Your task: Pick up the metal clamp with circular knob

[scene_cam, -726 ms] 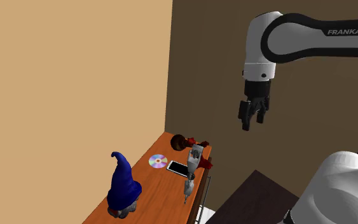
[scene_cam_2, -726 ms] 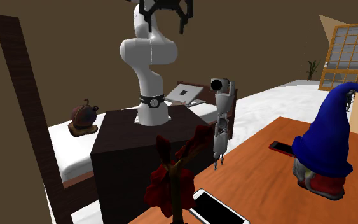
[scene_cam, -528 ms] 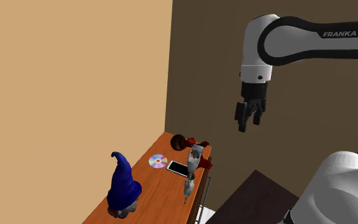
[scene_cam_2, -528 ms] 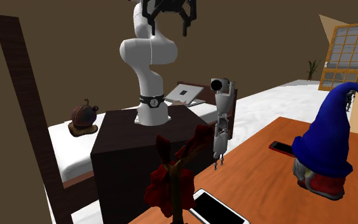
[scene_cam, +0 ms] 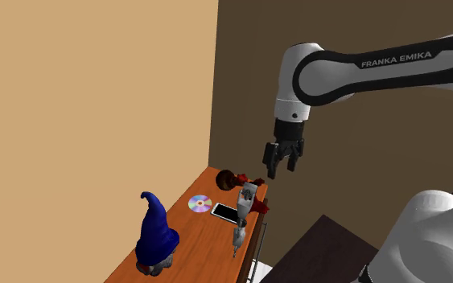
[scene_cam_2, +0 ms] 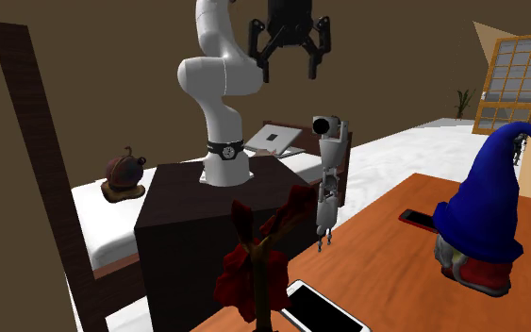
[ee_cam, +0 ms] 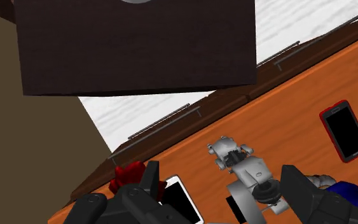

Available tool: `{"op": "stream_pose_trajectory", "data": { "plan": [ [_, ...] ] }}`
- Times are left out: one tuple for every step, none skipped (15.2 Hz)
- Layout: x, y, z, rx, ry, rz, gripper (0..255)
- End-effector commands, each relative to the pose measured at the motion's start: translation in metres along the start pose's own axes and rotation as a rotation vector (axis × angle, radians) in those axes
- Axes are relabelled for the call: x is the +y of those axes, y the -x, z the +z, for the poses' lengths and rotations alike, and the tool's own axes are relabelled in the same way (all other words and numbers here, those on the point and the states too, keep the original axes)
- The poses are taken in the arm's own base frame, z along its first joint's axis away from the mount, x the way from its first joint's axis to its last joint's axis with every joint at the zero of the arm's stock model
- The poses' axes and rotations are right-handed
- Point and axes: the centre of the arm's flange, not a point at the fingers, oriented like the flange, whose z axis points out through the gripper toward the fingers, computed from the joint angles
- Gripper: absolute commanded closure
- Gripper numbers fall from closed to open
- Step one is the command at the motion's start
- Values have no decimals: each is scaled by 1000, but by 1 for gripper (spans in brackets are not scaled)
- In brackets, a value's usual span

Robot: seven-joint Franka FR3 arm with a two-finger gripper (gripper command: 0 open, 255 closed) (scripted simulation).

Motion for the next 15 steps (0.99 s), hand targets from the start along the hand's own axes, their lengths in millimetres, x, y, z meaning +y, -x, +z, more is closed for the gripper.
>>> {"op": "stream_pose_trajectory", "data": {
  "plan": [
    [-17,-15,15,16,-24,-4,0],
    [-24,-22,21,24,-34,-7,0],
    [-31,-29,26,31,-45,-9,0],
    [-38,-36,32,38,-56,-12,0],
    [-46,-43,37,45,-67,-15,0],
    [-48,-46,39,48,-72,-16,0],
    [-48,-47,44,48,-72,-16,0],
    [-48,-48,50,48,-72,-16,0],
    [-47,-48,55,48,-72,-16,0],
    [-47,-49,60,48,-72,-16,0],
    [-46,-50,65,48,-72,-16,0],
    [-46,-51,70,48,-72,-16,0],
    [-45,-52,79,48,-72,-16,0],
    [-45,-52,79,48,-72,-16,0],
    [-45,-52,79,48,-72,-16,0]
  ]
}}
